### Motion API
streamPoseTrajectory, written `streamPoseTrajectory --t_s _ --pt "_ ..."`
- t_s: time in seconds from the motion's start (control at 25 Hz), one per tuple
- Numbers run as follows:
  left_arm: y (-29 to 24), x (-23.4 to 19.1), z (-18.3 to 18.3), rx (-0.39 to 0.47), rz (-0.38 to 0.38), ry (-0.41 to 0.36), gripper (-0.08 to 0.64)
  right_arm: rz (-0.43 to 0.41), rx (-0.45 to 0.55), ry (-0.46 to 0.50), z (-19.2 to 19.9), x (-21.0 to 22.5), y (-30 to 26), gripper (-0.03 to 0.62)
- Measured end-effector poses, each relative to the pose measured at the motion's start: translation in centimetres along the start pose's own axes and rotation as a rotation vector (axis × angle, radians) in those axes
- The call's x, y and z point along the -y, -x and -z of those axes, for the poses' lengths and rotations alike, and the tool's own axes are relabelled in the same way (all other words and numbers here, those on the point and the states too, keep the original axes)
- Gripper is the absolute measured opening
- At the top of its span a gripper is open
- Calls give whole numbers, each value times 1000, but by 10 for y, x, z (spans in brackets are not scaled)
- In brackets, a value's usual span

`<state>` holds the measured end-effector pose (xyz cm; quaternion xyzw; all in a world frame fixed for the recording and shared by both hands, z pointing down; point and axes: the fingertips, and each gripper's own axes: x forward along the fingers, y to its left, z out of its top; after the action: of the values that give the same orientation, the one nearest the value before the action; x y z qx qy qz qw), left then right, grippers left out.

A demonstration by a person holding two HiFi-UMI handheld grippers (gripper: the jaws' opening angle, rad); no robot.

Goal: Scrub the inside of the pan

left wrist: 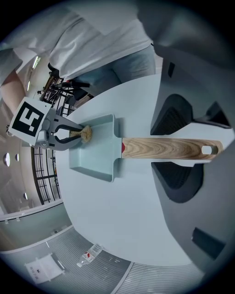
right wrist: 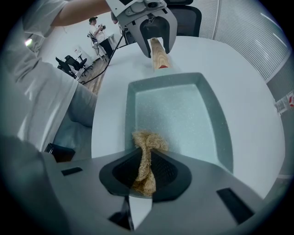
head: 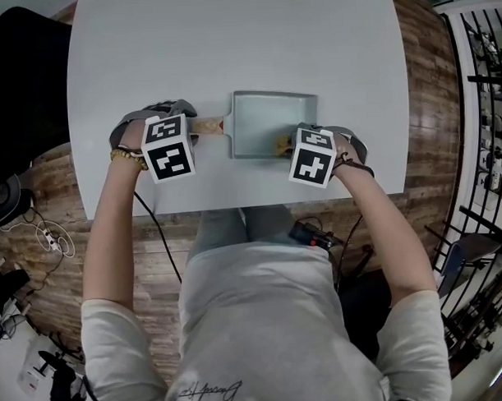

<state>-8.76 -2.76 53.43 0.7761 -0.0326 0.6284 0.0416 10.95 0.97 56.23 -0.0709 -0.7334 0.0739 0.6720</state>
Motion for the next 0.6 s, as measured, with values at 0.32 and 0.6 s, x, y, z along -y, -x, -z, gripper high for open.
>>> streamPoseTrajectory --t_s 0.32,0.6 --pt "14 -1 -11 56 -37 38 189 1 42 -55 -1 4 3 72" --pt "34 -7 -22 151 -105 154 108 68 154 -113 -10 9 14 72"
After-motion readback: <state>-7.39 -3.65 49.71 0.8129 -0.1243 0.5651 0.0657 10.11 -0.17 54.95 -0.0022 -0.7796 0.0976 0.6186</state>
